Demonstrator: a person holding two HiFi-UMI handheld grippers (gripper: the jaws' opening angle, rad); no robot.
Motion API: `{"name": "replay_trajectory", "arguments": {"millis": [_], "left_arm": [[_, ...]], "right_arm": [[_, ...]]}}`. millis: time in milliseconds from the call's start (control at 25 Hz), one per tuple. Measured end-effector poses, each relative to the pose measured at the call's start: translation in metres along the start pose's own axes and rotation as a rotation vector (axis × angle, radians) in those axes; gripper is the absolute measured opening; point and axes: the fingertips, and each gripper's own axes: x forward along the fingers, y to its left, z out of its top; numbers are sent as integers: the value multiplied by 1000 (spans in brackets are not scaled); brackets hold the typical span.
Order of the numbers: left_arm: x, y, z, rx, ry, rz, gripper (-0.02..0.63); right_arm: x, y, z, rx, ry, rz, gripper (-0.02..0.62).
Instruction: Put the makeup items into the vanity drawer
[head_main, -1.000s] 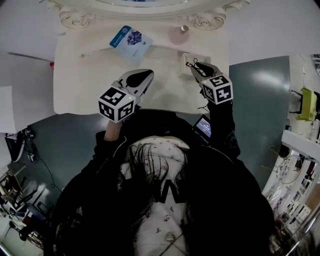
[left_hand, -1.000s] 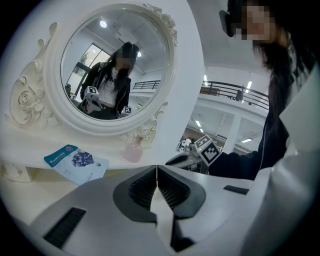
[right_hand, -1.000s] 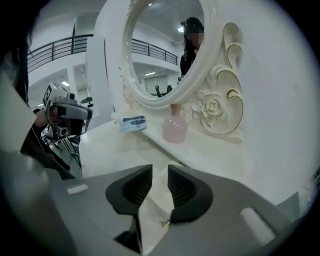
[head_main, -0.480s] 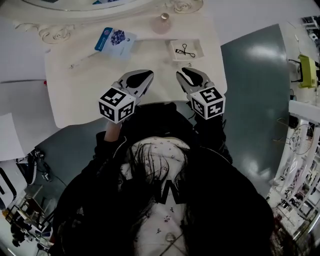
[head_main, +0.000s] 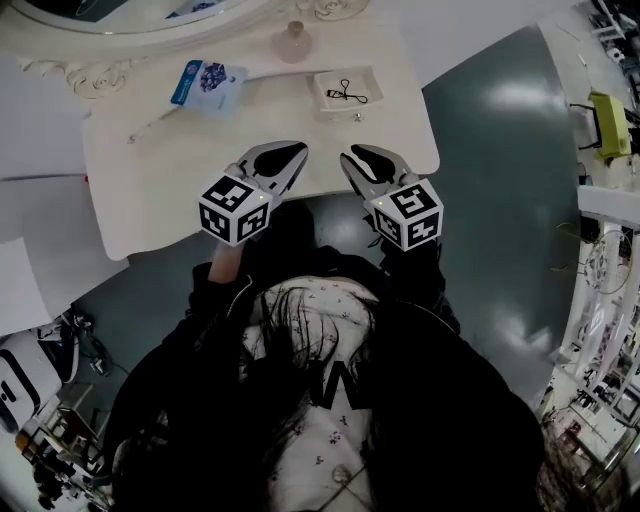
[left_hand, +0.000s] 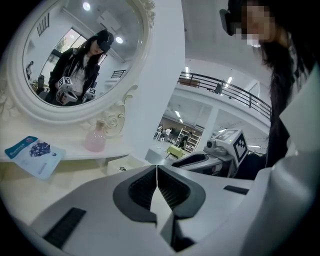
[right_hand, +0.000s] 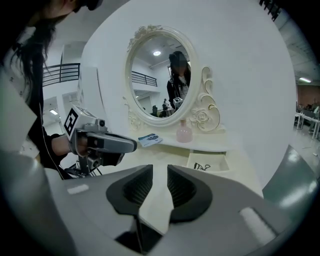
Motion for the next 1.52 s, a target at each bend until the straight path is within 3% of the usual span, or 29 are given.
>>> {"name": "replay_trajectory", "arguments": {"millis": [200,600,800,1040,1520], "left_arm": [[6,-44,-9,19,-6,-2,0],[-4,-136,-63,15,7,50,0],[-18,-177,-101,2,41,71,0],[-36,-219,-131,20,100,88,0],[-67,-236,-136,43,104,102,0]], "right_arm": [[-39,11,-25,-6,4,16,100],[-122,47,-87,-28,-6,46,84],[-150,70,-121,-27,-4,49,45],[-173,98,-145,-6,-23,84,41],[-182,124,-147,20,-64,66,40]]}}
